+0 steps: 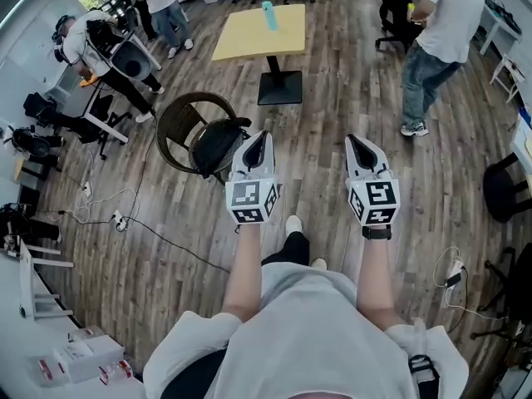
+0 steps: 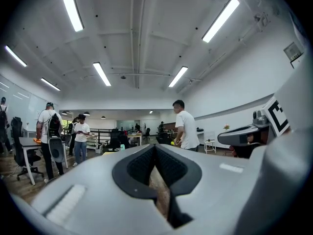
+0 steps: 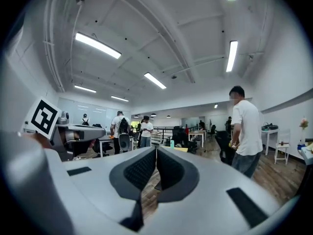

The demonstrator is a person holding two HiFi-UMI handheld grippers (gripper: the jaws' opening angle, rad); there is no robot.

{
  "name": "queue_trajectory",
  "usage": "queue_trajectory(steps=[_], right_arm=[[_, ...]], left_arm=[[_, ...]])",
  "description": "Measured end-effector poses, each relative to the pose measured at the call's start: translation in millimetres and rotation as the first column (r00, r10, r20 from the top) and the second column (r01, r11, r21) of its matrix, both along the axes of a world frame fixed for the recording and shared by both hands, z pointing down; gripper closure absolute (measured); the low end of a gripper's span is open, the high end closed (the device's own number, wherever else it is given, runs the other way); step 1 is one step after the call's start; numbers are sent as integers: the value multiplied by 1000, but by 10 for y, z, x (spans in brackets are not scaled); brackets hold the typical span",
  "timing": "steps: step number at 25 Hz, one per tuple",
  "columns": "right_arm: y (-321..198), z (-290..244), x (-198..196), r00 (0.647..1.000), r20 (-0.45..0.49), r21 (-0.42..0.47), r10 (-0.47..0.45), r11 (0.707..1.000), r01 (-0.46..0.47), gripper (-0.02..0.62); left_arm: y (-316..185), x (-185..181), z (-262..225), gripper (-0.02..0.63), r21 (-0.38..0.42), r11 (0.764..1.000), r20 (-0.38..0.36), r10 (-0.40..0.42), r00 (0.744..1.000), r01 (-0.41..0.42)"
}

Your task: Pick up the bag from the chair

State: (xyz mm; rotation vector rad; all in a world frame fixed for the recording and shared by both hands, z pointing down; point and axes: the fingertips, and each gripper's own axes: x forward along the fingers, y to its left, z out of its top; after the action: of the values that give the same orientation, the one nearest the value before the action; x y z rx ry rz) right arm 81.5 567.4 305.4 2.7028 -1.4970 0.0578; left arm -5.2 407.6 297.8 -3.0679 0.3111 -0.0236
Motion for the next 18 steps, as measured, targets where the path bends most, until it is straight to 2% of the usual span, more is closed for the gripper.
queue_trajectory(steps=[5,9,13,16,18], right_arm=[[-312,-42,238,1000,-5,-2,-12,1000,12,586],[-562,-47,483,1000,8,7,-6,1000,5,584],[-782,-77,824,999,24,6,42,999,-42,586],[-1052,-116,976,998,-38,-29,45,999,-46,586],[-1243,-128,1058,997,-48,-41,53,998,-55,586]], left_arm=[[-255,266,-2,597,-16,1000,-13,-4,1000,4],[-499,524,22,597,2,1000,3,-10,1000,10],[-866,740,52,597,34,996,24,-82,996,81],[-1207,806,-3,597,42,991,14,-130,991,129],[-1431,828,-16,597,38,987,17,-160,987,159]])
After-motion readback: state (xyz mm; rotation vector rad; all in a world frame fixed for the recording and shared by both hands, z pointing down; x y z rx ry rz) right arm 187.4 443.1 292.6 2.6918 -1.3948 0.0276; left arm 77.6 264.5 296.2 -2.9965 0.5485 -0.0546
